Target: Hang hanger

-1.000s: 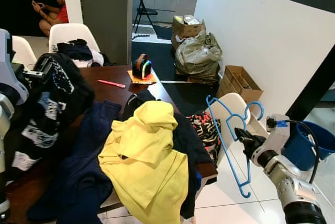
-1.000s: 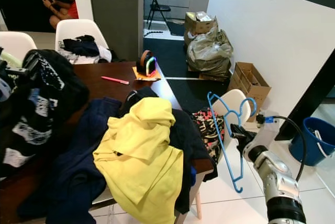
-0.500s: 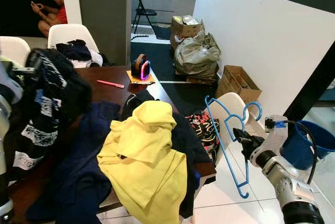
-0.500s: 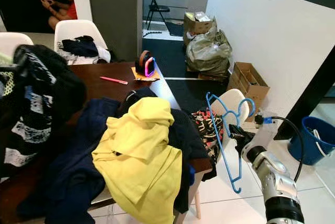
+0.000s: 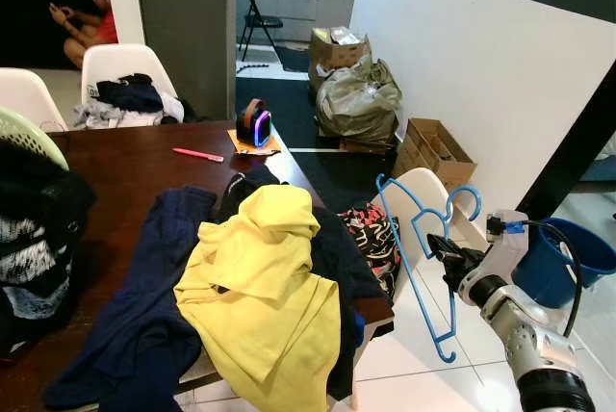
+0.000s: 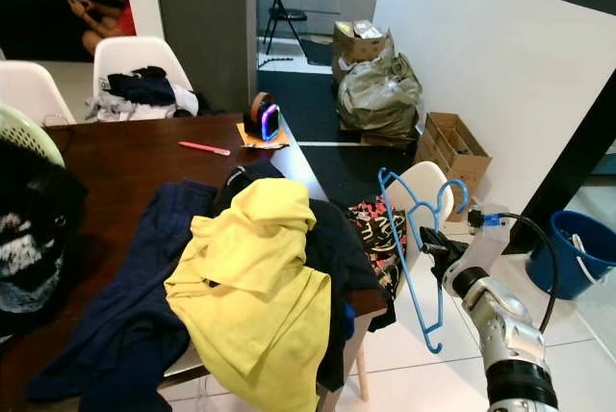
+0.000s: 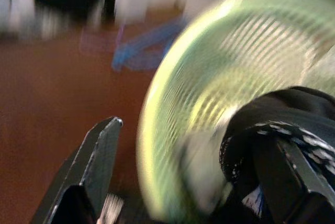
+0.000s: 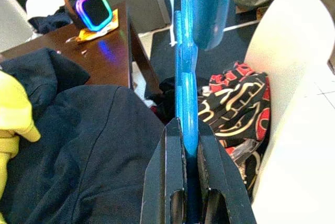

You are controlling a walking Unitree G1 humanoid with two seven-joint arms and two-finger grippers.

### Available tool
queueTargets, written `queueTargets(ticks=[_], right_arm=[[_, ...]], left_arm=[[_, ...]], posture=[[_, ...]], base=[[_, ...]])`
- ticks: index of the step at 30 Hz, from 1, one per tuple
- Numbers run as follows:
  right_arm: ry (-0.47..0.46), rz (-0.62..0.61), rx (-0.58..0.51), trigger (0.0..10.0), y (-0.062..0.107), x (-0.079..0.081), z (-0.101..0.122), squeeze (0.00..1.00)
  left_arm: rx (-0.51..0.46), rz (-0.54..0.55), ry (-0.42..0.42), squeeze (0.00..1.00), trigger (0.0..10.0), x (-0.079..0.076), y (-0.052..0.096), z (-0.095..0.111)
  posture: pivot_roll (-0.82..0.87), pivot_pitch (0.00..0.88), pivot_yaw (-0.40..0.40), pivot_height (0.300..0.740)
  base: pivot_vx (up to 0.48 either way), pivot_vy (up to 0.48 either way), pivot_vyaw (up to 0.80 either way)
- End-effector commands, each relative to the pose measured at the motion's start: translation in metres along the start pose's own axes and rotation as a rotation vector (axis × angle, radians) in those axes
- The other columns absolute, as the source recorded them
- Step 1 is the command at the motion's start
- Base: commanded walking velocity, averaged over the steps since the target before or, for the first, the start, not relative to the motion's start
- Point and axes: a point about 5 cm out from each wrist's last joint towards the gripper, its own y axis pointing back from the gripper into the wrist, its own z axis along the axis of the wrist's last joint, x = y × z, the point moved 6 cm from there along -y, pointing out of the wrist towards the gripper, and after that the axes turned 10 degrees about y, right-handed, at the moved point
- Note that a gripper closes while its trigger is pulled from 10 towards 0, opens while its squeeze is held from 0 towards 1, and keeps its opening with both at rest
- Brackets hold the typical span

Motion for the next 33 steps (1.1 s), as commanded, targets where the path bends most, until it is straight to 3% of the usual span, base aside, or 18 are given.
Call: queueTargets(ticks=[1, 4, 6, 10, 11, 16, 17, 18, 19, 20, 21, 22, 23, 25, 26, 29, 30, 33], right_arm=[[0.001, -0.003, -0.004, 10.0, 0.001, -0.002, 0.002, 0.00], [0.001, -0.004, -0.004, 10.0, 0.001, -0.002, 0.002, 0.00], [0.002, -0.008, -0.005, 10.0, 0.002, -0.003, 0.002, 0.00], [0.002, -0.010, -0.005, 10.0, 0.002, -0.004, 0.002, 0.00], [0.002, -0.011, -0.004, 10.0, 0.003, -0.004, 0.002, 0.00], [0.002, -0.011, -0.003, 10.0, 0.003, -0.004, 0.001, 0.00], [0.002, -0.011, -0.001, 10.0, 0.003, -0.004, 0.001, 0.00], [0.002, -0.011, -0.001, 10.0, 0.003, -0.004, 0.001, 0.00], [0.000, -0.009, 0.000, 10.0, 0.002, -0.004, 0.001, 0.00], [0.000, -0.009, 0.000, 10.0, 0.002, -0.004, 0.001, 0.00], [-0.001, -0.008, 0.000, 10.0, 0.002, -0.004, 0.001, 0.00], [-0.001, -0.008, 0.000, 10.0, 0.002, -0.004, 0.001, 0.00], [-0.002, -0.007, 0.000, 10.0, 0.001, -0.003, 0.001, 0.00], [-0.002, -0.007, 0.000, 10.0, 0.001, -0.003, 0.001, 0.00], [-0.005, -0.007, 0.000, 10.0, 0.001, -0.003, 0.001, 0.00], [-0.007, -0.007, -0.001, 10.0, 0.001, -0.003, 0.001, 0.00], [-0.010, -0.008, -0.002, 10.0, 0.001, -0.004, 0.001, 0.00], [-0.010, -0.007, -0.001, 10.0, 0.001, -0.004, 0.001, 0.00]], left_arm=[[0.222, -0.018, -0.032, 0.00, 10.0, 0.004, 0.002, -0.060], [0.270, -0.019, -0.020, 0.00, 10.0, 0.004, 0.006, -0.075], [0.358, -0.109, -0.012, 0.00, 10.0, -0.017, 0.017, -0.098], [0.387, -0.177, -0.012, 0.00, 10.0, -0.034, 0.023, -0.104], [0.421, -0.268, -0.034, 0.00, 10.0, -0.053, 0.031, -0.108], [0.454, -0.343, -0.074, 0.00, 10.0, -0.068, 0.039, -0.110], [0.523, -0.482, -0.136, 0.00, 10.0, -0.088, 0.057, -0.113], [0.523, -0.482, -0.136, 0.00, 10.0, -0.088, 0.057, -0.113], [0.601, -0.691, -0.201, 0.00, 10.0, -0.110, 0.086, -0.112], [0.601, -0.691, -0.201, 0.00, 10.0, -0.110, 0.086, -0.112], [0.674, -0.834, -0.249, 0.00, 10.0, -0.122, 0.111, -0.115], [0.674, -0.834, -0.249, 0.00, 10.0, -0.122, 0.111, -0.115], [0.737, -0.979, -0.296, 0.00, 10.0, -0.129, 0.138, -0.115], [0.737, -0.979, -0.296, 0.00, 10.0, -0.129, 0.138, -0.115], [0.776, -1.141, -0.376, 0.00, 10.0, -0.131, 0.168, -0.112], [0.798, -1.281, -0.453, 0.00, 10.0, -0.129, 0.193, -0.110], [0.758, -1.434, -0.487, 0.00, 10.0, -0.135, 0.219, -0.101], [0.661, -1.463, -0.458, 0.00, 10.0, -0.146, 0.216, -0.088]], posture=[[0.06, 0.000, -0.107, 0.740], [0.06, 0.000, -0.106, 0.740], [0.05, 0.000, -0.106, 0.740], [0.05, 0.000, -0.105, 0.740], [0.05, 0.000, -0.106, 0.740], [0.06, 0.000, -0.106, 0.740], [0.06, 0.000, -0.108, 0.740], [0.06, 0.000, -0.108, 0.740], [0.06, 0.000, -0.108, 0.740], [0.06, 0.000, -0.108, 0.740], [0.06, 0.000, -0.109, 0.740], [0.06, 0.000, -0.109, 0.740], [0.07, 0.000, -0.108, 0.740], [0.07, 0.000, -0.108, 0.740], [0.07, 0.000, -0.106, 0.740], [0.07, 0.000, -0.107, 0.740], [0.07, 0.000, -0.108, 0.740], [0.07, 0.000, -0.110, 0.740]], base=[[0.000, 0.000, 0.00], [0.000, 0.000, 0.00], [0.000, 0.000, 0.00], [0.000, 0.000, 0.00], [0.000, 0.000, 0.00], [0.000, 0.000, 0.00], [0.000, 0.000, 0.00], [0.000, 0.000, 0.00], [0.000, 0.000, 0.00], [0.000, 0.000, 0.00], [0.000, 0.000, 0.00], [0.000, 0.000, 0.00], [0.000, 0.000, 0.00], [0.000, 0.000, 0.00], [0.000, 0.000, 0.00], [0.000, 0.000, 0.00], [0.000, 0.000, 0.00], [0.000, 0.000, 0.00]])
